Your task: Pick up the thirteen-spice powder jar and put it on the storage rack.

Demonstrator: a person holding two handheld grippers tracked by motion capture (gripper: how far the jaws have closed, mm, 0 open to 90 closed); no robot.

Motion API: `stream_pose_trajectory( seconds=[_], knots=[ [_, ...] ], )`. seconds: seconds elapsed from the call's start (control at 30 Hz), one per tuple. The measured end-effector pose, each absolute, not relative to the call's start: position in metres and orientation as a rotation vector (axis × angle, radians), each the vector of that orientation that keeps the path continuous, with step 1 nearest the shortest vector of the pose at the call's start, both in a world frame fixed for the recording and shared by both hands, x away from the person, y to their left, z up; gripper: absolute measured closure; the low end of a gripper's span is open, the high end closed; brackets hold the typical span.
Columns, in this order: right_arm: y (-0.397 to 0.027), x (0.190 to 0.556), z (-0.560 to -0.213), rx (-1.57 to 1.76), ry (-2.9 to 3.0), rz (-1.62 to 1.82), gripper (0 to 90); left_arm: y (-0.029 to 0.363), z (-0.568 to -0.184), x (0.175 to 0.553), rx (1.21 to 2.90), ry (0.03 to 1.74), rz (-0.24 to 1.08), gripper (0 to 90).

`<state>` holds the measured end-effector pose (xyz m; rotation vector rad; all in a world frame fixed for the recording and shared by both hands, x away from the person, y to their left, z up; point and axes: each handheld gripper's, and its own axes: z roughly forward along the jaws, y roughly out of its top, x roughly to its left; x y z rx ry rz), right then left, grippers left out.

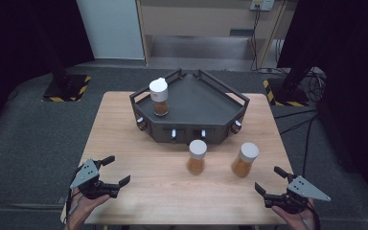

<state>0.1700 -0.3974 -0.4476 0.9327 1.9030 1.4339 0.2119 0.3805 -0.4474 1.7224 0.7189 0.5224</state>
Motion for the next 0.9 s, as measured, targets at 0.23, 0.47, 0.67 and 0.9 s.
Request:
stream_pose_trajectory(
  seconds=[0.23, 0.47, 0.67, 0.9],
  knots=[
    [-0.397, 0.170, -0.448, 0.934, 1.903, 1.434, 5.4, 0.384, -0.457, 0.209, 1.715, 0.741, 0.520, 4.0],
    [-0.397, 0.170, -0.448, 0.933, 1.901, 1.436, 5.4, 0.388, -0.464, 0.208, 1.724, 0.752, 0.516, 3.9],
    [-0.397, 0.171, -0.448, 0.933, 1.904, 1.439, 5.4, 0.388, -0.466, 0.208, 1.730, 0.756, 0.524, 3.6],
    [-0.397, 0.171, -0.448, 0.931, 1.905, 1.437, 5.4, 0.390, -0.470, 0.205, 1.707, 0.770, 0.548, 2.2]
  ],
)
